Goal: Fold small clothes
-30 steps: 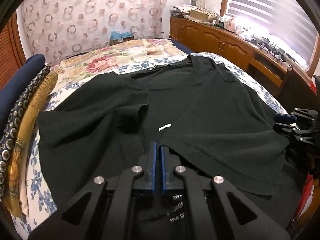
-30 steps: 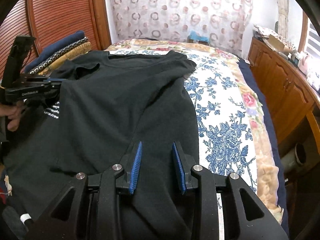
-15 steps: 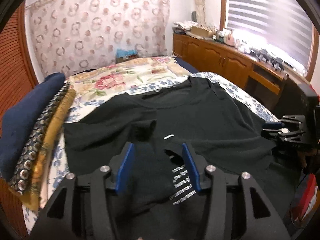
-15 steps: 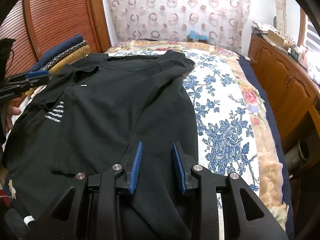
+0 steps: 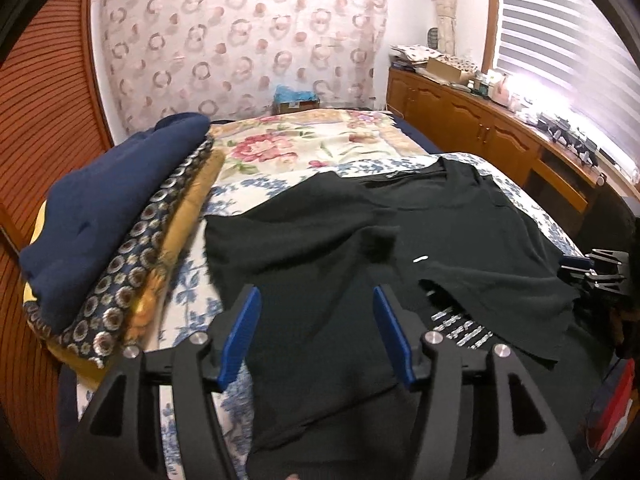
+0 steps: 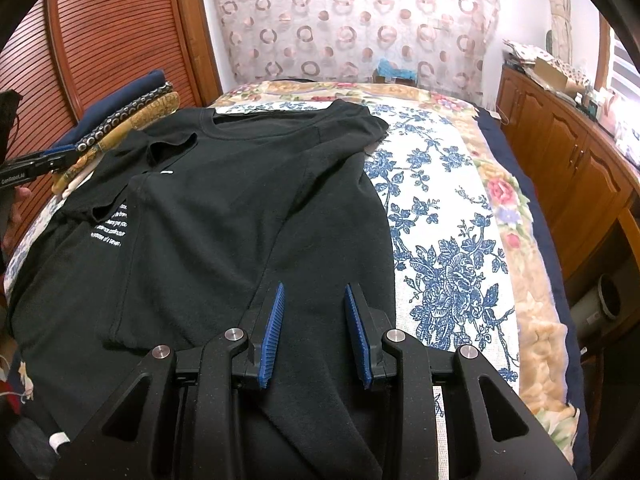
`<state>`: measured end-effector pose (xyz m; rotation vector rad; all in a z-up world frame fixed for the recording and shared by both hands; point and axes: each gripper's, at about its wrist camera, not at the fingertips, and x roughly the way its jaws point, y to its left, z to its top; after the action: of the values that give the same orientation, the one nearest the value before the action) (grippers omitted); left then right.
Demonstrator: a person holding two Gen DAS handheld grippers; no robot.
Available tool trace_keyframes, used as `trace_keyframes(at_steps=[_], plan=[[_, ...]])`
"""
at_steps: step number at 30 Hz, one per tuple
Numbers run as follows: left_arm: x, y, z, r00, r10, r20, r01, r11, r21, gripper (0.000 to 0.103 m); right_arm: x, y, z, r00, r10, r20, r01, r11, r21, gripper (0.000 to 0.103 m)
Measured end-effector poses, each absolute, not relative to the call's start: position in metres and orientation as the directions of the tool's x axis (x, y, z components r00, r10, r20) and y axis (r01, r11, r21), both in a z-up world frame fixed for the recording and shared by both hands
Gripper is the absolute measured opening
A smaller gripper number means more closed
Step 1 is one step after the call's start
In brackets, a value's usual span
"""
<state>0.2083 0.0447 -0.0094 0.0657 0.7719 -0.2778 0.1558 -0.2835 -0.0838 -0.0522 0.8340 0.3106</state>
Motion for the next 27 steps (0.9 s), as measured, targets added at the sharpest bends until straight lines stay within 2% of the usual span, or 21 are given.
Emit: trace_keyframes(at_steps=[6, 8, 10, 12, 18, 27], plan=[[0.217, 0.061, -0.017, 0.664, -0.229, -0.712, 0.258, 0.964, -0.069, 0.058, 0.156, -0.282, -0.074, 0.641, 0.232, -0.731, -0.298, 0.954, 0.041, 0.031], [0.225, 0.065, -0.021, 0.653, -0.229, -0.722, 0.247, 0.965, -0.082, 0.058, 0.161, -0.284, -0.061, 0.657, 0.246, -0.713, -0.304, 0.952, 0.048, 0.034], [0.235, 0.065, -0.024, 0.648, -0.219, -0.730, 0.238, 0.968, -0.079, 0.058, 0.170, -0.286, -0.050, 0.671, 0.246, -0.699, -0.305, 0.951, 0.041, 0.044], [0.245, 0.065, -0.027, 0.646, -0.201, -0.736, 0.229, 0.971, -0.064, 0.058, 0.188, -0.289, -0.041, 0.668, 0.251, -0.700, -0.310, 0.950, 0.044, 0.047], [0.269, 0.065, -0.039, 0.639, -0.154, -0.754, 0.199, 0.979, -0.031, 0.058, 0.255, -0.298, -0.041, 0.629, 0.253, -0.735, -0.297, 0.952, 0.074, 0.048], [0.290, 0.062, -0.060, 0.619, -0.120, -0.776, 0.188, 0.982, -0.001, 0.058, 0.321, -0.293, -0.073, 0.557, 0.277, -0.783, -0.302, 0.946, 0.119, 0.049]])
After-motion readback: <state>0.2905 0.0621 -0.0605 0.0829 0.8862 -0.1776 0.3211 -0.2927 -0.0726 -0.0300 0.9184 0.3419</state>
